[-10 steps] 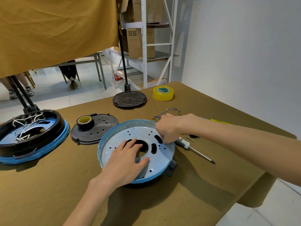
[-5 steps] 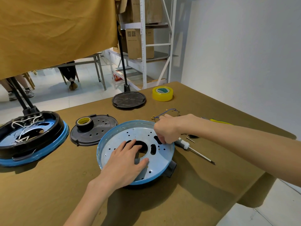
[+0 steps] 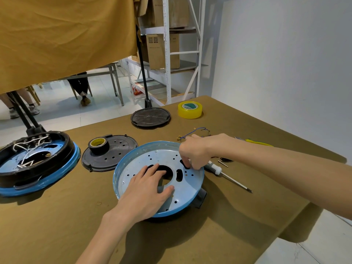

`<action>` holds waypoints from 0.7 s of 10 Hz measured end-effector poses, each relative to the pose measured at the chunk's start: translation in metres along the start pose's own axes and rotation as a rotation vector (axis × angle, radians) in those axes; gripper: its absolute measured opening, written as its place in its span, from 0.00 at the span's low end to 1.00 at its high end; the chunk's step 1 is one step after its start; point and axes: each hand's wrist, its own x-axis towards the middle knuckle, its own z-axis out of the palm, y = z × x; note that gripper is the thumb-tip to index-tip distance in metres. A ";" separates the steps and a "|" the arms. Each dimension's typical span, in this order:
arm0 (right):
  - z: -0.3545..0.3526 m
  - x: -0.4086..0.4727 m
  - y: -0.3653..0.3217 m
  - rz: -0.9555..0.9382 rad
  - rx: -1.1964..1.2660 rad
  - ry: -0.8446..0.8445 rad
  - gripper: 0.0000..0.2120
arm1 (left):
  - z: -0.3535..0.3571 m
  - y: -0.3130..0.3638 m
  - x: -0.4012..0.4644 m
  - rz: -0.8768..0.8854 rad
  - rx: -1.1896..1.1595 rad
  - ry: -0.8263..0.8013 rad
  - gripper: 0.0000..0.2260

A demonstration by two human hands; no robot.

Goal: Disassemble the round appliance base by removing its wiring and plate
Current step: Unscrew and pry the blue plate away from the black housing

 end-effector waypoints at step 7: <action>0.011 0.000 0.006 0.049 -0.111 0.082 0.17 | 0.002 -0.001 0.001 -0.002 0.012 0.004 0.30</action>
